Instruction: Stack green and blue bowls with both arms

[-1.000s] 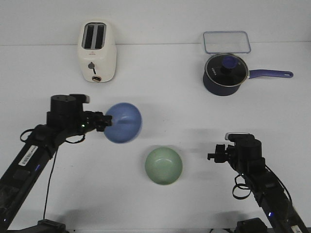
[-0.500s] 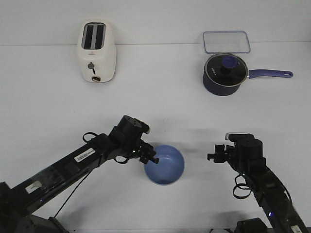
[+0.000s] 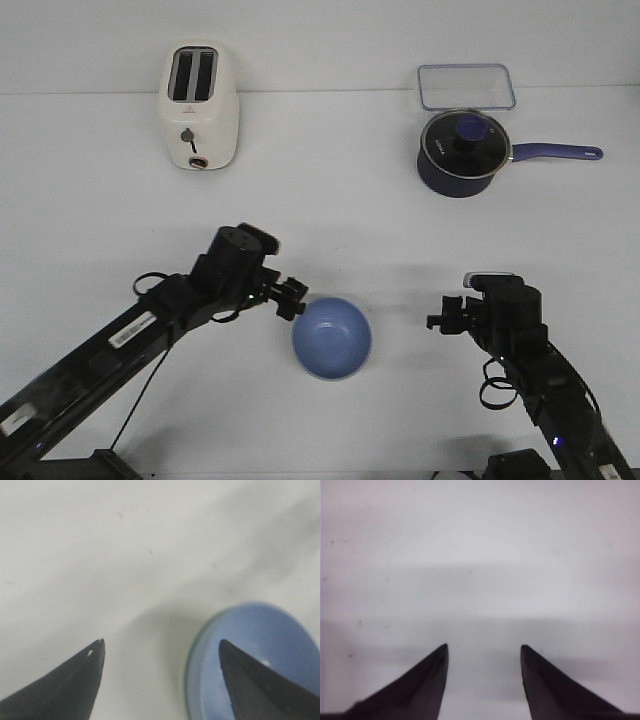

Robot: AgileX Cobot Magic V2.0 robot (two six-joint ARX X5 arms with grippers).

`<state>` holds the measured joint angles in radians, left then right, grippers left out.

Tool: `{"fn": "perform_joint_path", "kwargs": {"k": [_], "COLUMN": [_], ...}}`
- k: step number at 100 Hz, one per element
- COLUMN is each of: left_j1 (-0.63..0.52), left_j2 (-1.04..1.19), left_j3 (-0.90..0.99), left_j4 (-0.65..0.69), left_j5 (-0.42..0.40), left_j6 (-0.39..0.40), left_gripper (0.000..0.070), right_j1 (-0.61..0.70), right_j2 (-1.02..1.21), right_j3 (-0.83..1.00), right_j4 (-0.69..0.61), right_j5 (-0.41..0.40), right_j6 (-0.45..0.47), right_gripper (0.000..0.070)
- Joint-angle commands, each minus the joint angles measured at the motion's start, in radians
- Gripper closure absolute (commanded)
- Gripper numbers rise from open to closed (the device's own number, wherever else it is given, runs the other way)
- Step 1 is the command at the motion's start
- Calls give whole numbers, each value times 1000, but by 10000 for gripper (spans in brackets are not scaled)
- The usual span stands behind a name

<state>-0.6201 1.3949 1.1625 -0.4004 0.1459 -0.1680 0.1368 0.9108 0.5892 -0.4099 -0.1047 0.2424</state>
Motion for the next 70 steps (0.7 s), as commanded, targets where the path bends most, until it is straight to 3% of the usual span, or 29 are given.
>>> {"fn": "perform_joint_path", "kwargs": {"k": [1, 9, 15, 20, 23, 30, 40, 54, 70], "left_j1": [26, 85, 136, 187, 211, 277, 356, 440, 506], "left_j2": [-52, -130, -182, -225, -245, -315, -452, -706, -947], "left_j3": [13, 13, 13, 9, 3, -44, -186, -473, -750], "left_j4": [5, 2, -11, -27, -31, -13, 77, 309, 556], "left_j5": [-65, -129, -153, -154, -154, -154, -154, -154, -183], "left_j6": [58, 98, 121, 144, 155, 162, 169, 212, 193], "left_gripper": [279, 311, 446, 636, 700, 686, 685, 686, 688], "right_j1": [1, 1, 1, 1, 2, 2, 2, 2, 1], "right_j2": [5, -2, -18, -39, -58, -118, -250, -465, -625], "right_j3": [7, 7, 7, 7, 6, 0, -41, -131, -221], "right_j4": [18, 34, 50, 61, 68, 94, 170, 249, 333], "right_j5": [-5, -29, -51, -58, -57, -56, -56, -47, 61], "right_j6": [-12, -14, -17, -18, -18, -21, -64, -144, -148], "right_gripper": [395, 395, 422, 507, 568, 700, 700, 700, 700]}}
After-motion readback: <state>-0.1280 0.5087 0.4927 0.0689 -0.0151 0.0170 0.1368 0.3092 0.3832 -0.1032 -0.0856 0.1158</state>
